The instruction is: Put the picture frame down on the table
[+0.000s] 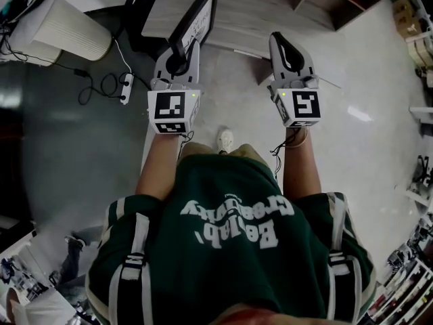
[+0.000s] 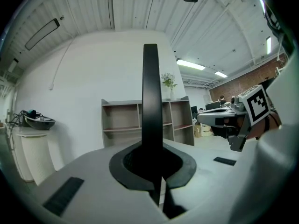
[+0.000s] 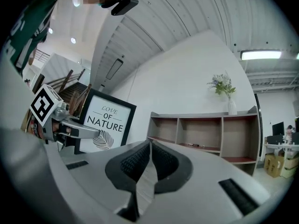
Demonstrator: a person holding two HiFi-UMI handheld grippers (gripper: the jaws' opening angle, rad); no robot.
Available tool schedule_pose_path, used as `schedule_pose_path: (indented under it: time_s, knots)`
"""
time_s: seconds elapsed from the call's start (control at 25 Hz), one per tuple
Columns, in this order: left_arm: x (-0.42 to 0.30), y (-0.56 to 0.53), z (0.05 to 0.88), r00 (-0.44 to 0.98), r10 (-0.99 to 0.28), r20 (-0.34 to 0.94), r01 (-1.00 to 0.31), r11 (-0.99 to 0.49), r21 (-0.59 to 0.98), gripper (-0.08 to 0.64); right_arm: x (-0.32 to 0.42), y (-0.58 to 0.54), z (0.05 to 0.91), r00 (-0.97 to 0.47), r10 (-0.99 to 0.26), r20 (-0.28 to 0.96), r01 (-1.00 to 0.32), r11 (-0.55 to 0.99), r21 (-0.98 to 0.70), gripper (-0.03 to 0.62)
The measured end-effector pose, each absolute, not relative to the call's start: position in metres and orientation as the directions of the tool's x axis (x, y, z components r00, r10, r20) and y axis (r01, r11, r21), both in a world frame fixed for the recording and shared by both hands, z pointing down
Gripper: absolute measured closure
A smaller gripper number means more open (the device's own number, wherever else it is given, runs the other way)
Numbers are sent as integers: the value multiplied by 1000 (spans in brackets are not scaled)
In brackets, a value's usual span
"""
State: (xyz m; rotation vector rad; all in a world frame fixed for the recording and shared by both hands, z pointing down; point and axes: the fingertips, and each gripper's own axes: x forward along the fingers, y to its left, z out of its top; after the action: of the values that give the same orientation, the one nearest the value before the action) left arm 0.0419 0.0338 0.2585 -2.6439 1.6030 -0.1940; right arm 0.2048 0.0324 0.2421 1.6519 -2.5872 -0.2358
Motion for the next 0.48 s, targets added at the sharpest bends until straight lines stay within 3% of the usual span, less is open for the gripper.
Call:
schedule_pose_path:
  time_s: [0.24,0.48]
  knots:
    - [44,26,255,456,-887,73,-879,-461,-120,534,201,22,238,-454,-889,-64,-884,440,161,551]
    - [35,21,252,441,-895,71,-886,-447,-125,534,190,17,240,-470,-882,-6,-871,463,166,551]
